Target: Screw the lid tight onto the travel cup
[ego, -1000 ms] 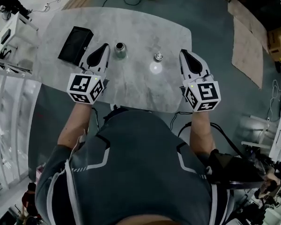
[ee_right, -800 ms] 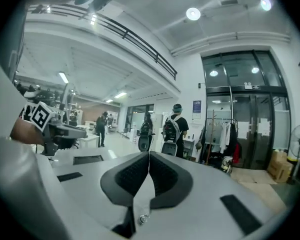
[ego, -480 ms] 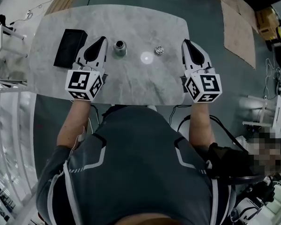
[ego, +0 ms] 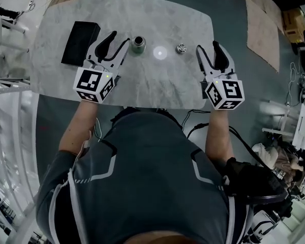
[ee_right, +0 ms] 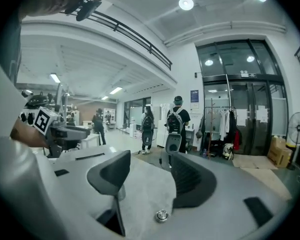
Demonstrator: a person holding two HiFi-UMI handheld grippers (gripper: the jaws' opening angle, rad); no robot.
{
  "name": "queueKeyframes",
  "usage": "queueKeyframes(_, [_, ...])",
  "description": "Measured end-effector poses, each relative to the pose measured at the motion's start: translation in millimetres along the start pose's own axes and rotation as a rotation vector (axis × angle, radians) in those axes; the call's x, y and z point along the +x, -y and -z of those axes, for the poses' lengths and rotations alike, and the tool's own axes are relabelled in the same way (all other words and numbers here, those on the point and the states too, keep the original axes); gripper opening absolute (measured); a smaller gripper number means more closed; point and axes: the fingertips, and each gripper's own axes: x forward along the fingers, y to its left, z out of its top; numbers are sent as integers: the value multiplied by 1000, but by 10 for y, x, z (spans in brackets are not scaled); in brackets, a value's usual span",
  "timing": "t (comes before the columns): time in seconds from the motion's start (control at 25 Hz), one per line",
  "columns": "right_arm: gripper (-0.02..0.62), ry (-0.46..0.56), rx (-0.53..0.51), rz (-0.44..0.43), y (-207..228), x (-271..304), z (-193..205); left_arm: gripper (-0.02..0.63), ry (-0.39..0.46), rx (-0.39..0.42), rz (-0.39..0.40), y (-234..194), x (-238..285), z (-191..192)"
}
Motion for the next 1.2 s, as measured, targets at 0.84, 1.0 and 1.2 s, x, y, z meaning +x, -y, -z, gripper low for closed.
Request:
queueKeyframes(0.84, [331,-125,13,-83,502,389,1200,380,-280,-31,-143,59,405,1473])
queueKeyframes(1.0, [331,-202,49,-114,496,581,1761,380,-331,-64,-102,120,507,1917])
queueKeyframes(1.2, [331,-272,95,-137,225,942,2301,380,-355,-73,-71,-58,547,2400])
